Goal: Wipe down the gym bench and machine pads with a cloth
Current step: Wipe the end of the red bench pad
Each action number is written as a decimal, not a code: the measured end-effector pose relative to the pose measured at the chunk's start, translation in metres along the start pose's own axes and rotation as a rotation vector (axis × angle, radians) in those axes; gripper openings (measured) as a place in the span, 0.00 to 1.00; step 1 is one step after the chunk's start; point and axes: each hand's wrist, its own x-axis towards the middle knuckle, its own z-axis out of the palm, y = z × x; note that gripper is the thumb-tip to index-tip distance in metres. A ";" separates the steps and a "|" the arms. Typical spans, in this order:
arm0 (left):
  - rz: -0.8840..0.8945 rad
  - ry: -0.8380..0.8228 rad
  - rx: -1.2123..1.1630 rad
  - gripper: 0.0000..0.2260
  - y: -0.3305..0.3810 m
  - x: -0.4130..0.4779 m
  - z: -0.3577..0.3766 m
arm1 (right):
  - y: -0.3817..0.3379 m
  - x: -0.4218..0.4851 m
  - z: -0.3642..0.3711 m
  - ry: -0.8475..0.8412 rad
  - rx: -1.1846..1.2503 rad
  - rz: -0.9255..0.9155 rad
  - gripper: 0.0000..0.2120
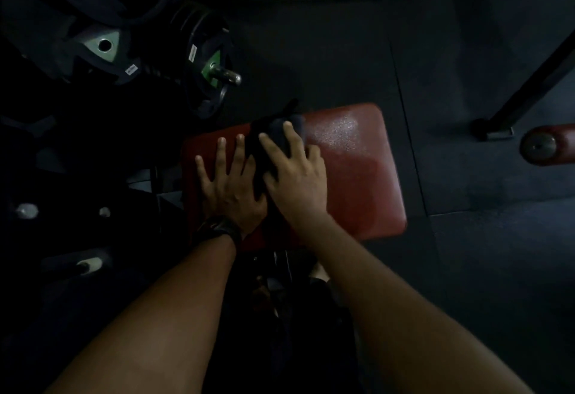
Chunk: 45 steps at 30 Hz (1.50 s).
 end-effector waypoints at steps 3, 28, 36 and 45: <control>0.004 0.028 -0.020 0.32 0.002 -0.001 -0.001 | 0.032 0.045 -0.013 -0.093 -0.102 -0.283 0.30; 0.024 -0.027 0.031 0.32 0.001 0.002 0.001 | 0.044 0.000 -0.018 0.132 -0.060 0.528 0.31; 0.075 -0.017 0.071 0.29 0.010 0.005 -0.003 | 0.067 0.017 -0.033 -0.117 -0.170 -0.163 0.32; -0.073 -0.053 -0.020 0.32 0.043 0.011 -0.001 | 0.055 -0.025 -0.024 0.132 -0.014 0.520 0.32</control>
